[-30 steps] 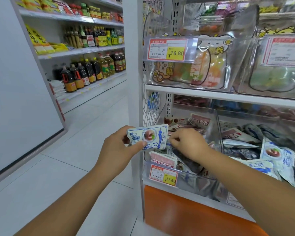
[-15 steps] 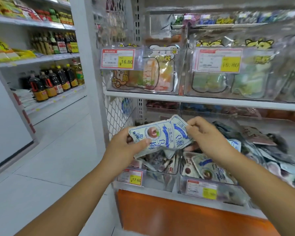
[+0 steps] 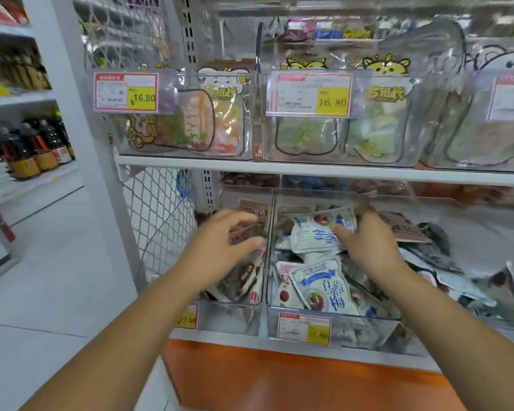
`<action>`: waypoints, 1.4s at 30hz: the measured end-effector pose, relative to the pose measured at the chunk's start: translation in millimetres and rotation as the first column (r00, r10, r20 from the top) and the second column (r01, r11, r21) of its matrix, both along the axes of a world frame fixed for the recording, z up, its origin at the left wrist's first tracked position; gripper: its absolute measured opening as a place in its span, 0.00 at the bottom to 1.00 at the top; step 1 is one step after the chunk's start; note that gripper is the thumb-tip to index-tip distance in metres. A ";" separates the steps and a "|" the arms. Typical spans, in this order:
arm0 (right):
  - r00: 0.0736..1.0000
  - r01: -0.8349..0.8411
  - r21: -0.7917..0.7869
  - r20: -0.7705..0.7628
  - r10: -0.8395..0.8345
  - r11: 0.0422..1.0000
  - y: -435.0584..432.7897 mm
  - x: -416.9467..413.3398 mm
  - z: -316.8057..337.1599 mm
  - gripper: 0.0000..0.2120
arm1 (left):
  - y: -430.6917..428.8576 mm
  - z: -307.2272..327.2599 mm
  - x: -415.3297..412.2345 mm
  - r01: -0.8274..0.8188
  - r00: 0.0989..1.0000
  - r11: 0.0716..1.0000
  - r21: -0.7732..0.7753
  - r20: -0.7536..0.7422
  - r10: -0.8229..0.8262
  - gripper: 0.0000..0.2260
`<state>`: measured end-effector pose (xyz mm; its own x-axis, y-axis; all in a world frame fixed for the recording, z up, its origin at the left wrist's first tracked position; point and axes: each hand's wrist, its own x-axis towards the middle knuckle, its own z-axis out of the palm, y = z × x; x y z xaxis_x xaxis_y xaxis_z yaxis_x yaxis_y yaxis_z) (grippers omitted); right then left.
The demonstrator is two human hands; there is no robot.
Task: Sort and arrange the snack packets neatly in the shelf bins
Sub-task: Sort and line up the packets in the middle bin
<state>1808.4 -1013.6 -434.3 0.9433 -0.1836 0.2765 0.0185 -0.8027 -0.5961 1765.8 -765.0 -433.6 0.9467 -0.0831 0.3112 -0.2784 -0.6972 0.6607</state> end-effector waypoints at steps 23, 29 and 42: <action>0.652 -0.743 -0.619 -0.582 0.486 0.255 191.0 -7.3 -13.0 0.09 | 123.0 -48.8 -46.6 0.086 0.976 0.860 0.503 0.129 -0.173 0.17; 0.686 -0.718 -0.252 -0.411 0.600 0.649 155.0 -6.8 12.9 0.11 | 118.9 -48.9 -43.4 0.037 0.978 0.866 0.499 0.162 -0.134 0.10; 0.789 -0.613 -0.230 -0.152 0.595 0.755 149.8 -28.5 0.8 0.07 | 102.7 -41.2 -45.9 0.014 0.997 0.960 0.279 0.074 -0.036 0.25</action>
<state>1779.9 -863.8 -433.5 0.8512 0.4984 0.1646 0.5202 -0.7594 -0.3908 1719.9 -662.3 -474.7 0.9171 -0.2000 0.3449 -0.3406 -0.8427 0.4170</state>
